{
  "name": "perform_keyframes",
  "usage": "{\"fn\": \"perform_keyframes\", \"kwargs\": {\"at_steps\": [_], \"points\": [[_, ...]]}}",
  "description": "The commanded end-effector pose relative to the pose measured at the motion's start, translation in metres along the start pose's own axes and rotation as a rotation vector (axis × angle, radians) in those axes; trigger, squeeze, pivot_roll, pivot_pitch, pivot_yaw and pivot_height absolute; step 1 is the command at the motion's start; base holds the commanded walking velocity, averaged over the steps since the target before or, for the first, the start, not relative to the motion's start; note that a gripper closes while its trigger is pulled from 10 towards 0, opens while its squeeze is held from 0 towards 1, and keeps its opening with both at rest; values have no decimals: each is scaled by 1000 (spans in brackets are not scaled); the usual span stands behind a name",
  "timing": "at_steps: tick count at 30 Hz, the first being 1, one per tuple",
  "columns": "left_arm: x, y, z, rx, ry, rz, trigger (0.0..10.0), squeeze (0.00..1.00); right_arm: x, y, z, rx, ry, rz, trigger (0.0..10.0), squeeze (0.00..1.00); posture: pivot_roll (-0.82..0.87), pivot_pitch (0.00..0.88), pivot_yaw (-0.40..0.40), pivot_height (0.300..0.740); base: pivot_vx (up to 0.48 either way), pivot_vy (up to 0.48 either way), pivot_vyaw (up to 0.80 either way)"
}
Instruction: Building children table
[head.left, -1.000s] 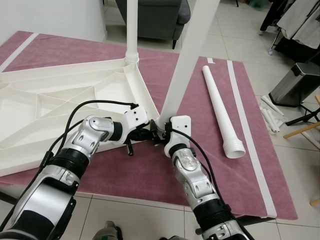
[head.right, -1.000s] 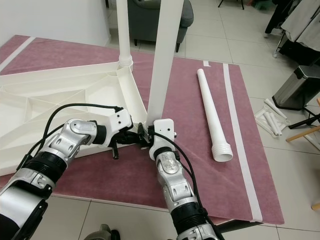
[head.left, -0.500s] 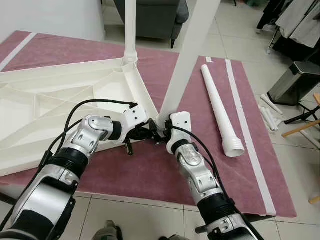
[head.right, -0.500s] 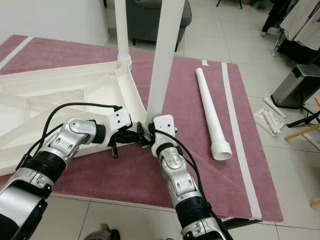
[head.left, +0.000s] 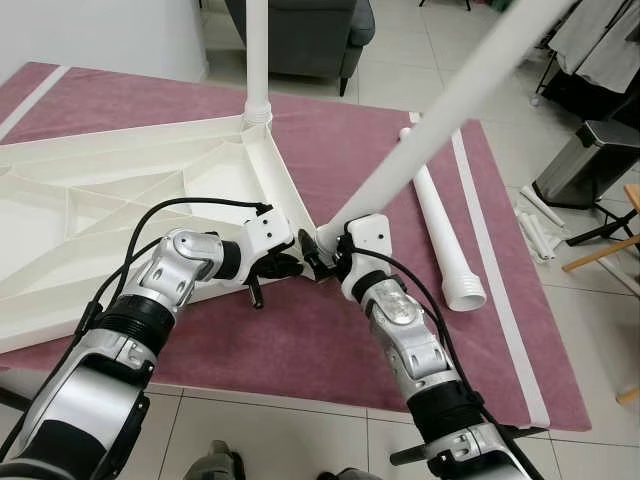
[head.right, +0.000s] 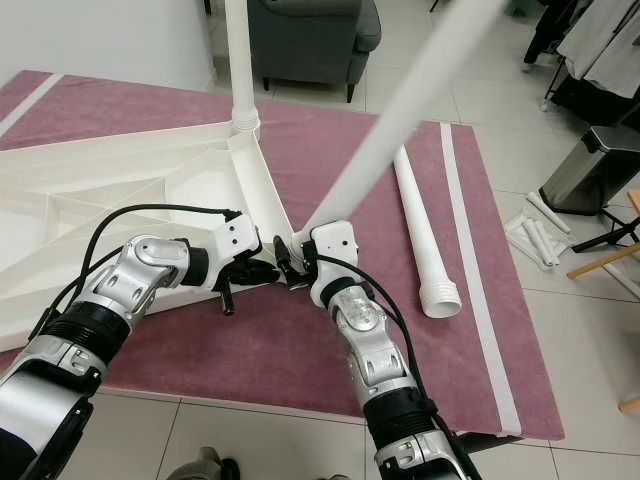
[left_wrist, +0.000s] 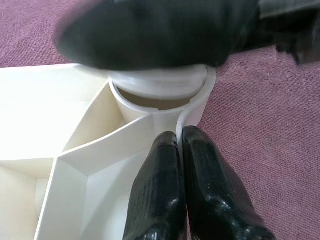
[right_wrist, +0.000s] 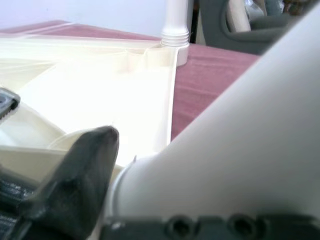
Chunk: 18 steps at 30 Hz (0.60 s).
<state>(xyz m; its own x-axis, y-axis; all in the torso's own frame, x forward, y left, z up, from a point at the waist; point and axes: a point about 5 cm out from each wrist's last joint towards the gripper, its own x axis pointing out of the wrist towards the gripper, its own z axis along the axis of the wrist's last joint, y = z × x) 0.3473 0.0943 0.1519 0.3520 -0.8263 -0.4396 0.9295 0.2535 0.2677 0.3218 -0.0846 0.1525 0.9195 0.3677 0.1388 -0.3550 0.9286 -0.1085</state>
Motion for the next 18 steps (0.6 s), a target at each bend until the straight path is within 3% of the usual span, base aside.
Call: {"fn": "perform_keyframes", "kwargs": {"at_steps": [1, 7, 8, 18], "points": [[-6, 5, -7, -35, 12, 58, 0, 0, 0, -3, 7, -17, -29, 9, 10000, 0, 138, 77, -15, 740, 0, 0, 0], [-6, 5, -7, -36, 12, 58, 0, 0, 1, -4, 10, -28, -41, 31, 10000, 0, 138, 77, -15, 740, 0, 0, 0], [-6, 5, -7, -36, 12, 59, 0, 0, 2, -5, 11, -20, -49, 33, 0, 0, 137, 78, -15, 740, 0, 0, 0], [-6, 4, -8, -39, 12, 60, 0, 0, 4, -10, 21, 18, -69, 60, 0, 0, 137, 80, -15, 740, 0, 0, 0]]}}
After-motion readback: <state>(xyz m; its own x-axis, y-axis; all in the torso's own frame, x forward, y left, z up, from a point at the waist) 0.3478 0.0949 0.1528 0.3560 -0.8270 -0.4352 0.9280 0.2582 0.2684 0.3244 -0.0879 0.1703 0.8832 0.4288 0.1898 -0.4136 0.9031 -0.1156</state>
